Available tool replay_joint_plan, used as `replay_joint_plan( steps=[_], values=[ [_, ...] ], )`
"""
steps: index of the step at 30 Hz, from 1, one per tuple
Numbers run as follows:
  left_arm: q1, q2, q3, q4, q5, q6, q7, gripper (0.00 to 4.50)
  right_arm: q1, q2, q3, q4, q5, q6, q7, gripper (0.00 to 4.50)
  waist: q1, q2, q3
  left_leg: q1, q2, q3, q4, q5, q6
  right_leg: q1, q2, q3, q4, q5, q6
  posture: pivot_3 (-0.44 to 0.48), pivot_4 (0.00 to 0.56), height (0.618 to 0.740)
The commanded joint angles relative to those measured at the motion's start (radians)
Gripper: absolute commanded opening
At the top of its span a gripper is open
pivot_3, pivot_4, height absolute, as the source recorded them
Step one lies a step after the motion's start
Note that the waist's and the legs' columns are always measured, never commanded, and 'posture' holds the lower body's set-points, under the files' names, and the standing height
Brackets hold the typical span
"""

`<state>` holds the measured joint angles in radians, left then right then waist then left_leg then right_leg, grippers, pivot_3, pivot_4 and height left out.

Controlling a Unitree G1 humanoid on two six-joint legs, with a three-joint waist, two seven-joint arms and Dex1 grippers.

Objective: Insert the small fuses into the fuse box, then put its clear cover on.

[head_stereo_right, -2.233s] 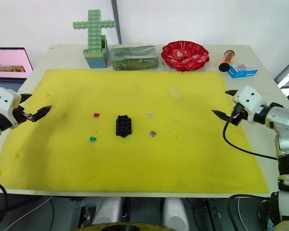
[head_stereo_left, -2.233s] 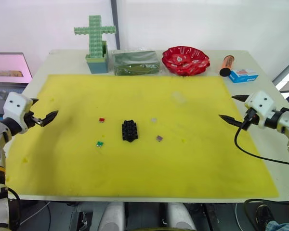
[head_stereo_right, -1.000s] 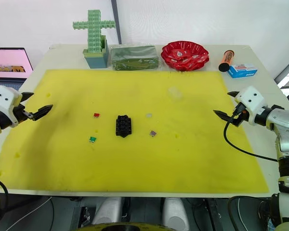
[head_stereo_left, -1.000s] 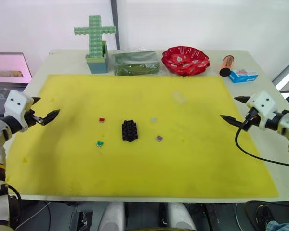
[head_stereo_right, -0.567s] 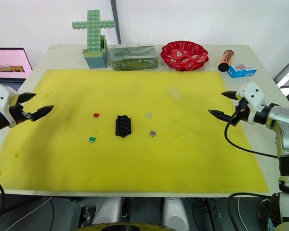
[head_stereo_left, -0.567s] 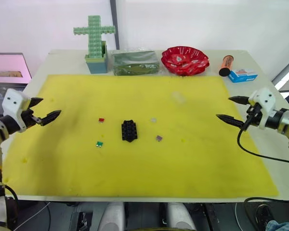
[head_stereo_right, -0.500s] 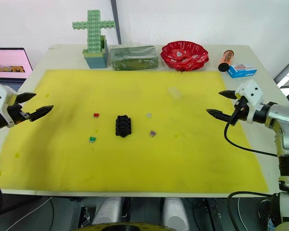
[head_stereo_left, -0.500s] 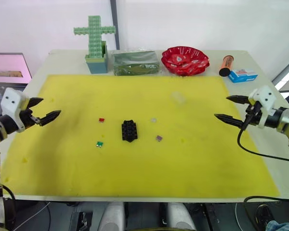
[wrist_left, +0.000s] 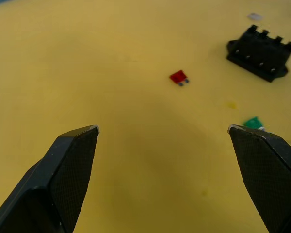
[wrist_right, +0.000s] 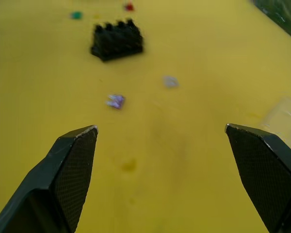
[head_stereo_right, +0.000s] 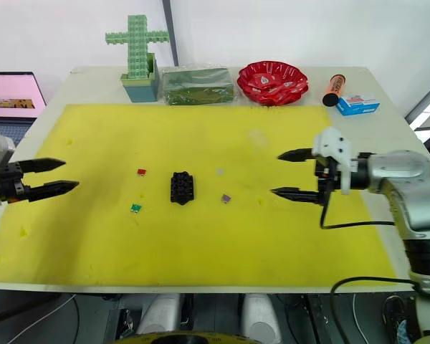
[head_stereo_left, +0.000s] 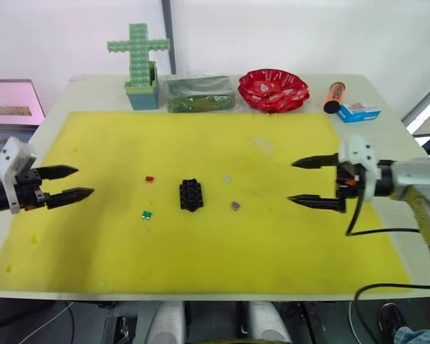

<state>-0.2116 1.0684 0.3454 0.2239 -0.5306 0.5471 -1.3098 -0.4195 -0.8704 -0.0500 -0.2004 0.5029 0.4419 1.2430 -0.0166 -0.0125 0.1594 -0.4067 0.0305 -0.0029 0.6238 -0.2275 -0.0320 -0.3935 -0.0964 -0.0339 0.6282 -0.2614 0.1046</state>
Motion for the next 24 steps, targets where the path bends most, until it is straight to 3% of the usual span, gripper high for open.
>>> replay_joint_plan(
  steps=[1, 3, 8, 13, 18, 24],
  values=[
    [0.036, 0.035, 0.071, -0.101, -0.150, 0.320, 0.041, 4.50, -0.037, 0.055, 0.061, -0.154, -0.006, -0.030, -0.045, 4.48, 0.001, 0.000, 0.000, 0.000, 0.000, 0.000, 0.000, 0.000, 0.000, 0.000, 0.000, 0.000, 0.000, 0.000, 0.000, 0.000, 0.150, 0.740],
    [0.048, 0.034, 0.086, -0.134, -0.225, 0.514, 0.090, 4.50, -0.041, 0.078, 0.091, -0.194, -0.017, -0.044, -0.056, 4.48, 0.006, -0.001, 0.000, 0.000, 0.000, 0.000, 0.000, 0.000, 0.000, 0.000, 0.000, 0.000, 0.000, 0.000, 0.000, 0.000, 0.150, 0.740],
    [-0.021, -0.095, 0.194, -0.114, -0.474, 1.033, 0.244, 4.50, -0.057, 0.130, 0.161, -0.246, -0.032, -0.047, -0.085, 4.48, 0.012, -0.003, 0.000, -0.001, 0.000, -0.002, 0.003, 0.000, 0.000, 0.001, 0.000, 0.000, 0.001, 0.000, 0.000, 0.000, 0.150, 0.740],
    [-0.089, -0.131, 0.138, 0.061, -0.682, 1.067, 0.451, 4.50, -0.078, 0.157, 0.189, -0.232, -0.054, -0.057, -0.104, 4.48, 0.007, -0.006, 0.000, 0.000, 0.000, -0.003, 0.003, 0.000, 0.000, 0.001, 0.001, 0.000, 0.003, 0.000, 0.000, 0.000, 0.150, 0.740],
    [-0.090, -0.167, 0.096, 0.120, -0.780, 1.067, 0.594, 4.50, -0.082, 0.166, 0.200, -0.225, -0.058, -0.053, -0.106, 4.48, 0.006, -0.006, 0.000, 0.000, 0.000, -0.002, 0.003, 0.000, 0.000, 0.001, 0.001, 0.001, 0.002, 0.000, 0.000, 0.000, 0.150, 0.740],
    [-0.072, -0.213, 0.090, 0.070, -0.833, 1.067, 0.679, 4.50, -0.060, 0.162, 0.199, -0.252, -0.058, -0.046, -0.115, 4.48, 0.008, -0.007, -0.001, 0.000, 0.000, -0.003, 0.003, 0.000, 0.000, 0.001, 0.000, 0.001, 0.002, 0.000, -0.001, 0.000, 0.150, 0.740]
  ],
)
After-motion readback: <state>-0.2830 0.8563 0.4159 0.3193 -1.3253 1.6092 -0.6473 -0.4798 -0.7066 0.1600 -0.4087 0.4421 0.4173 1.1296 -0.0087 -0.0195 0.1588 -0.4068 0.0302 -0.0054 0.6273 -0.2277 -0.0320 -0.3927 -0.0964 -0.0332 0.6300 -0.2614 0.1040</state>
